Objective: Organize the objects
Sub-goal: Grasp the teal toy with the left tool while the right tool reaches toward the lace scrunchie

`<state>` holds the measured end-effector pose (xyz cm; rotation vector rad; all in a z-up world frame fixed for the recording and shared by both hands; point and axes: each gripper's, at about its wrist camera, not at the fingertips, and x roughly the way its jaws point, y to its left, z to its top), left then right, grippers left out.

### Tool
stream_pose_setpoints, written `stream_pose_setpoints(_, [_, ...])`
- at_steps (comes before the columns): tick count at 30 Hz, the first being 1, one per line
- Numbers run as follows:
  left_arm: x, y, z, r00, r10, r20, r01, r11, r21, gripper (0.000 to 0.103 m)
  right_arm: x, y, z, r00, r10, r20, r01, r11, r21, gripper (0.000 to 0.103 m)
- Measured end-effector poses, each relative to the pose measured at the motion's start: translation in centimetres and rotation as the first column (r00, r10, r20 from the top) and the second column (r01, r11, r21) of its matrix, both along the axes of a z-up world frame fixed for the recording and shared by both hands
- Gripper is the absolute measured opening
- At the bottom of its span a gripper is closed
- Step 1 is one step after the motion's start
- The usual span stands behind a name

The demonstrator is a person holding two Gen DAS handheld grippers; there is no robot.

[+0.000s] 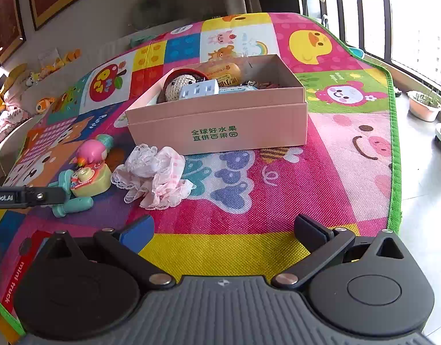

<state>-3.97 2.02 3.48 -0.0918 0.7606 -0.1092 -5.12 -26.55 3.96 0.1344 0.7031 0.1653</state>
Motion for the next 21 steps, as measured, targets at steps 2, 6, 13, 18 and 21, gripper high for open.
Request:
stream_pose_setpoints(2, [-0.4,1.1,0.2,1.0,-0.013,0.0,0.013,0.999,-0.045,0.075,0.0,0.0,0.0,1.0,0.0,0.0,0.0,1.0,-0.001,0.103])
stream_pose_setpoints(6, [-0.4,0.4,0.2,0.999,-0.045,0.016,0.046,0.994,-0.096,0.071,0.1,0.0,0.0,1.0,-0.001,0.0,0.001,1.0,-0.007,0.103])
stream_pose_setpoints(13, [0.4,-2.2,-0.5,0.999,-0.047,0.025,0.047,0.999,0.002,0.052,0.1,-0.1,0.0,1.0,-0.002,0.001,0.002,1.0,-0.007,0.103])
stream_pose_setpoints(18, [0.0,-0.4,-0.6,1.0,0.006,0.0,-0.006,0.999,0.045,0.055,0.1,0.0,0.0,1.0,-0.005,0.001,0.005,1.0,-0.006,0.103])
stream_pose_setpoints(21, [-0.2,0.6,-0.8,1.0,0.021,-0.005,-0.02,0.999,0.039,0.056,0.1,0.0,0.0,1.0,-0.004,0.001,0.004,1.0,-0.007,0.103])
